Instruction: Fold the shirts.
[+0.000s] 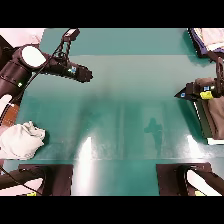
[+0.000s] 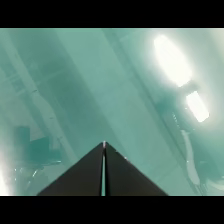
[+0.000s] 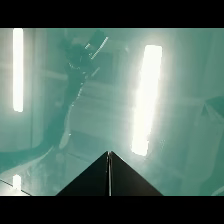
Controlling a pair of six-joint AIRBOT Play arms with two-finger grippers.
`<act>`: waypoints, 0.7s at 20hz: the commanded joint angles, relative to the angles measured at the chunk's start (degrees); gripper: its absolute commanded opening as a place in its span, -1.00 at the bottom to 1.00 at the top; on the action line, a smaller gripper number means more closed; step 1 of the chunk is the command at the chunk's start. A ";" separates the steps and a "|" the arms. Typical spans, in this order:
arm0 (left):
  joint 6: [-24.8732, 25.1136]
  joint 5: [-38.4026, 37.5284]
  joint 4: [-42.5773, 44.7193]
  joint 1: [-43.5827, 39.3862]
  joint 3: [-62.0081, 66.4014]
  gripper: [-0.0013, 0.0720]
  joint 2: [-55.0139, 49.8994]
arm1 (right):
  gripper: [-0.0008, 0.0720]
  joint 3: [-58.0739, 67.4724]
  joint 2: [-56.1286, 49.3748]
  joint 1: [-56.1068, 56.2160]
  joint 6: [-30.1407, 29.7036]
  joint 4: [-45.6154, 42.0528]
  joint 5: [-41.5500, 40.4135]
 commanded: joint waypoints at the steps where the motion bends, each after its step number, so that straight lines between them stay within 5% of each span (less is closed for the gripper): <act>1: 0.02 0.00 0.00 -0.02 0.07 -0.89 -0.02 | -0.94 0.07 -0.04 0.07 0.00 0.00 -0.11; 14: -0.02 0.04 -0.48 -0.02 0.07 -0.89 -0.02 | -0.94 0.07 -0.04 0.07 0.02 0.02 1.33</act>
